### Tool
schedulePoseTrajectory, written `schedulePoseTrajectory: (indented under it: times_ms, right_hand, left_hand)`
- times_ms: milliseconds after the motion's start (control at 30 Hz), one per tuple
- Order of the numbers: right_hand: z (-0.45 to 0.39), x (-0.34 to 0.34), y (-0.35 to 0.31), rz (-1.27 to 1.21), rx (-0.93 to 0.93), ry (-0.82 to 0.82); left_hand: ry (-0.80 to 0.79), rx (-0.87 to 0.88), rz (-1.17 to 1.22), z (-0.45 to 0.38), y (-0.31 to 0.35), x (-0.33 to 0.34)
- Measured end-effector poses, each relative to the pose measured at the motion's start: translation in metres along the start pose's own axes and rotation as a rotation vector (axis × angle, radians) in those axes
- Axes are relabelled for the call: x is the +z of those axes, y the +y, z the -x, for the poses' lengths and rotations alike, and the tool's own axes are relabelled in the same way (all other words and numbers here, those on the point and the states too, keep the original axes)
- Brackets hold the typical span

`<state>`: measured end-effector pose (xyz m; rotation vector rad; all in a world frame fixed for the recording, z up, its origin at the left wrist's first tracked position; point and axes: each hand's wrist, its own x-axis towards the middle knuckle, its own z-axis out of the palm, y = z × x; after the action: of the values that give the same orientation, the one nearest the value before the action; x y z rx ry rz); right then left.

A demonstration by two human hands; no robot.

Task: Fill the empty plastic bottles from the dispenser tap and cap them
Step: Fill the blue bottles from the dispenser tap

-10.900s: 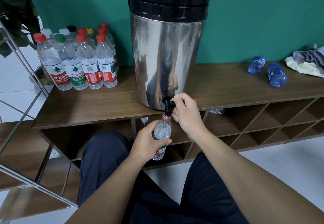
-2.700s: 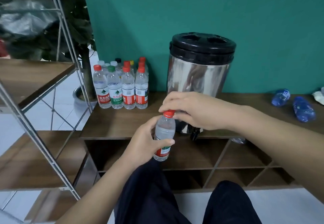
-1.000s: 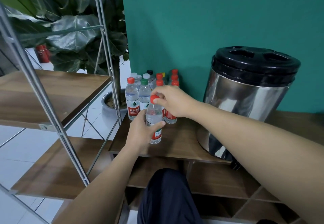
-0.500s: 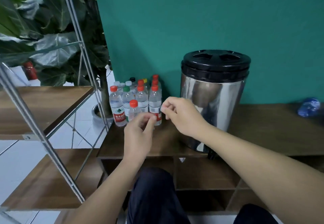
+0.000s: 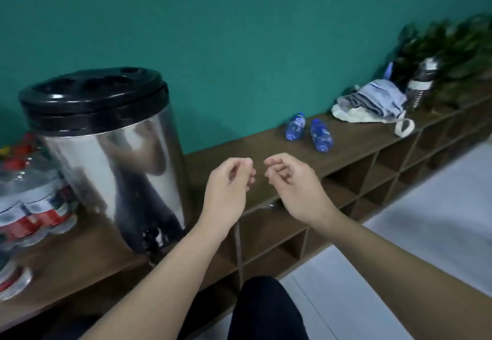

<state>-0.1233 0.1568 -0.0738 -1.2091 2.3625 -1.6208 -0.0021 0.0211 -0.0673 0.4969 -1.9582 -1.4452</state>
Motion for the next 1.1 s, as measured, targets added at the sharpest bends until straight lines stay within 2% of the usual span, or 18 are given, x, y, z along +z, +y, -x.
schedulePoseTrajectory:
  times_ms: [200, 500, 733, 833, 1000, 1100]
  right_hand:
    - [-0.038, -0.047, 0.108, 0.022, 0.187, 0.107]
    - [-0.128, -0.093, 0.213, 0.009, 0.342, 0.268]
    - [-0.181, -0.115, 0.28, -0.099, 0.435, 0.2]
    - [-0.188, -0.118, 0.299, -0.156, 0.44, 0.141]
    - [-0.186, -0.117, 0.282, -0.13, 0.354, 0.026]
    - [-0.176, -0.11, 0.271, -0.184, 0.36, 0.082]
  left_hand:
    - [-0.095, -0.197, 0.01, -0.064, -0.05, 0.09]
    - [-0.235, -0.252, -0.081, -0.163, -0.103, 0.187]
    - [-0.299, -0.27, 0.03, -0.213, -0.12, 0.253]
    - [-0.367, -0.266, 0.065, -0.228, -0.119, 0.273]
    - [-0.437, -0.295, 0.049, -0.244, -0.112, 0.296]
    - [-0.399, -0.266, 0.084, -0.237, -0.103, 0.298]
